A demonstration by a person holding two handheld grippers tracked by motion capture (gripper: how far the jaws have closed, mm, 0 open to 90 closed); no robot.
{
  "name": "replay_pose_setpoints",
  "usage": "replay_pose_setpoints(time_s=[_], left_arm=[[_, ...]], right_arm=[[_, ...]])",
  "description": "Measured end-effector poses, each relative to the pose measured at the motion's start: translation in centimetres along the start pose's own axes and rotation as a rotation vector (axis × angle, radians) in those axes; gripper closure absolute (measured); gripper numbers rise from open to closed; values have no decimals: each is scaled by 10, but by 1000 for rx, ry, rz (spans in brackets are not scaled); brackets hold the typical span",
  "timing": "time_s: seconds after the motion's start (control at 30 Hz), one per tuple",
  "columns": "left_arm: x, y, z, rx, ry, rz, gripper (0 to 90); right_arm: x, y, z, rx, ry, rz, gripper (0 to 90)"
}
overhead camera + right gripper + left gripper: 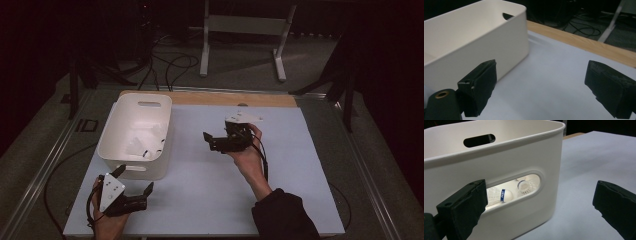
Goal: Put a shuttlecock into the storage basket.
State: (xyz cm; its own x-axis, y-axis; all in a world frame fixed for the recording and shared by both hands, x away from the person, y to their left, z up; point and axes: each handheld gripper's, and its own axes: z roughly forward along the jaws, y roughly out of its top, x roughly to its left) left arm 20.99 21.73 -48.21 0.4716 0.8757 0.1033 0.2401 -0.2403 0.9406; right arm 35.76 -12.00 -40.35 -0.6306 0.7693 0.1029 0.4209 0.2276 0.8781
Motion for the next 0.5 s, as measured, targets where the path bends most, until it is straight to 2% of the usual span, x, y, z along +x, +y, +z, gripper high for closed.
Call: replay_pose_setpoints(time_s=[0.1, 0.17, 0.43, 0.5], left_arm=[[0, 0, 0, 0, 0, 0, 2], [0, 0, 0, 3, 0, 1, 2], [-1, 0, 1, 5, 1, 0, 2], [-1, 0, 1, 5, 0, 1, 2]], right_arm=[[-6, -5, -5, -4, -11, 10, 109], [-13, -12, -12, 2, -48, -2, 109], [-27, -30, -29, 2, -77, 14, 109], [-32, -37, -37, 4, -103, 10, 109]])
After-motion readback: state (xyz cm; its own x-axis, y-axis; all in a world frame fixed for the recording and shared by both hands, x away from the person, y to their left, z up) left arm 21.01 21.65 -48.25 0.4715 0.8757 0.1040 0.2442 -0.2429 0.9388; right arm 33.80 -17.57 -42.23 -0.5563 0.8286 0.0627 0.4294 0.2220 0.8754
